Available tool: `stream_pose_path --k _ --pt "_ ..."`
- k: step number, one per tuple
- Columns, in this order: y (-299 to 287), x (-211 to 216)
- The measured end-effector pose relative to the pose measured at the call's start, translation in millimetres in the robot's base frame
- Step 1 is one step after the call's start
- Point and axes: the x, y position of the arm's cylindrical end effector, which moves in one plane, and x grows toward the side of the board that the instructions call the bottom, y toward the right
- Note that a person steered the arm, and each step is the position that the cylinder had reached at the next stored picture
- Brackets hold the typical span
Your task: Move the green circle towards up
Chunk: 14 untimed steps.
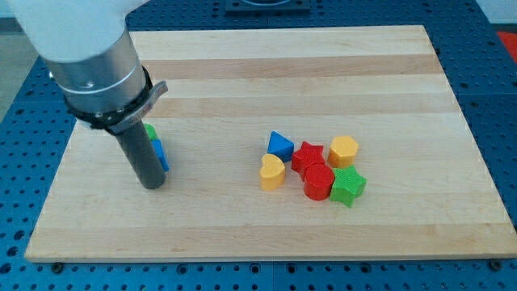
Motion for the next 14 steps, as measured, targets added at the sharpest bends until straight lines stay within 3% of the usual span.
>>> stream_pose_path --k 3,5,11,14 --pt "-46.9 -21.1" --pt "-28.5 -73.4" --pt "-31.2 -140.2" --pt "-8.5 -145.4"
